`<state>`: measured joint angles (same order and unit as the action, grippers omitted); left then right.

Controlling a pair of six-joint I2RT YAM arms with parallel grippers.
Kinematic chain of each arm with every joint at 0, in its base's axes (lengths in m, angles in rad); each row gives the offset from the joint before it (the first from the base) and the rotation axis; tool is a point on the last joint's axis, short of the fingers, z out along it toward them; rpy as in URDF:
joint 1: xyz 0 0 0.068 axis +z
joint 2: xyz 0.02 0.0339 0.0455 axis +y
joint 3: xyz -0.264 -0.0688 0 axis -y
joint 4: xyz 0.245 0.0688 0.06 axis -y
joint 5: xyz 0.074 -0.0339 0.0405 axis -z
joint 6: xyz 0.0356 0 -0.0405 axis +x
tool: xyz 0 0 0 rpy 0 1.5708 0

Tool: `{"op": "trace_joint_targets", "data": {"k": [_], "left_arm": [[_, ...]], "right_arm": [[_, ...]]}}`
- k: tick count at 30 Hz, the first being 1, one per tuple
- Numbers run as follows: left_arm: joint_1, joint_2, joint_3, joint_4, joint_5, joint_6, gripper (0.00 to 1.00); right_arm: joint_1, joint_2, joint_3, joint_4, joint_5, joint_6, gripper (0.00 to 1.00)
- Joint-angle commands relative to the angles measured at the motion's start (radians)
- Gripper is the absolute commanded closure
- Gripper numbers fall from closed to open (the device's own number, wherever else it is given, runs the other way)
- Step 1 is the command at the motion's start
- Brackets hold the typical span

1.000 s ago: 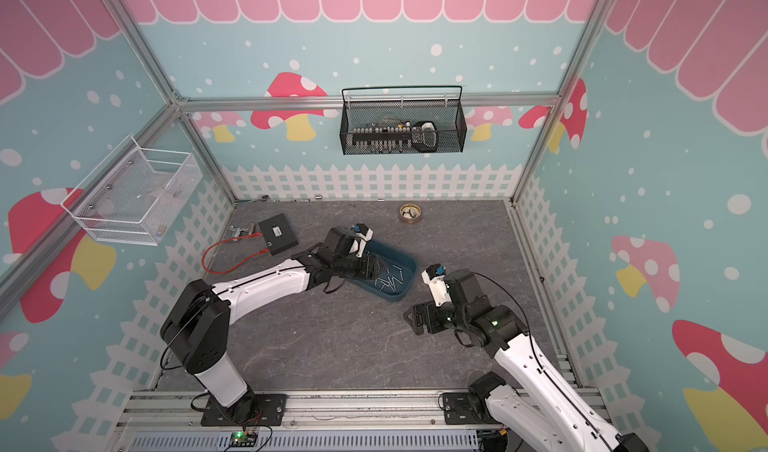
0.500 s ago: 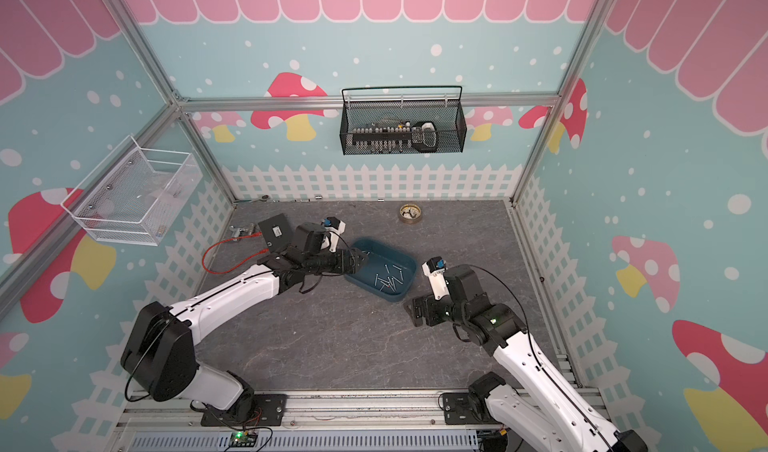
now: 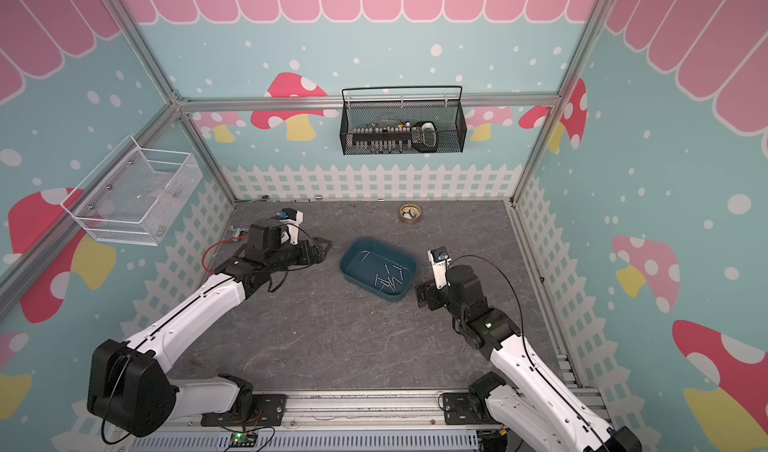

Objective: Put the screws on the desktop into the storage box
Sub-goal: Reset both arms

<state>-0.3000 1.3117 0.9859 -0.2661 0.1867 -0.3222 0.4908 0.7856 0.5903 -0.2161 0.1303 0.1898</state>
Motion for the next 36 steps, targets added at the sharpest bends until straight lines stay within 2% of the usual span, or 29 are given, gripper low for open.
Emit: {"op": "trace_joint_targets", "data": {"k": [1, 4, 9, 17, 23, 26, 31, 36], "left_arm": [[0.037, -0.037, -0.032, -0.007, -0.027, 0.035, 0.01], [0.08, -0.063, -0.061, 0.016, -0.008, 0.028, 0.01], [0.104, -0.126, -0.119, 0.078, -0.032, 0.05, 0.01], [0.108, -0.259, -0.235, 0.213, -0.138, 0.094, 0.01], [0.135, -0.276, -0.273, 0.236, -0.198, 0.092, 0.01], [0.154, -0.275, -0.299, 0.263, -0.184, 0.094, 0.01], [0.181, -0.264, -0.328, 0.318, -0.153, 0.093, 0.01], [0.19, -0.24, -0.392, 0.455, -0.132, 0.114, 0.01]], "right_arm": [[-0.031, -0.048, -0.103, 0.264, 0.112, -0.102, 0.05], [-0.081, -0.034, -0.159, 0.371, 0.133, -0.142, 0.04], [-0.208, 0.064, -0.188, 0.514, 0.09, -0.142, 0.03], [-0.437, 0.294, -0.213, 0.793, -0.099, -0.129, 0.01], [-0.54, 0.442, -0.228, 0.981, -0.19, -0.147, 0.01], [-0.58, 0.502, -0.261, 1.111, -0.251, -0.135, 0.01], [-0.59, 0.593, -0.309, 1.282, -0.29, -0.136, 0.01], [-0.592, 0.703, -0.397, 1.542, -0.35, -0.152, 0.01]]}}
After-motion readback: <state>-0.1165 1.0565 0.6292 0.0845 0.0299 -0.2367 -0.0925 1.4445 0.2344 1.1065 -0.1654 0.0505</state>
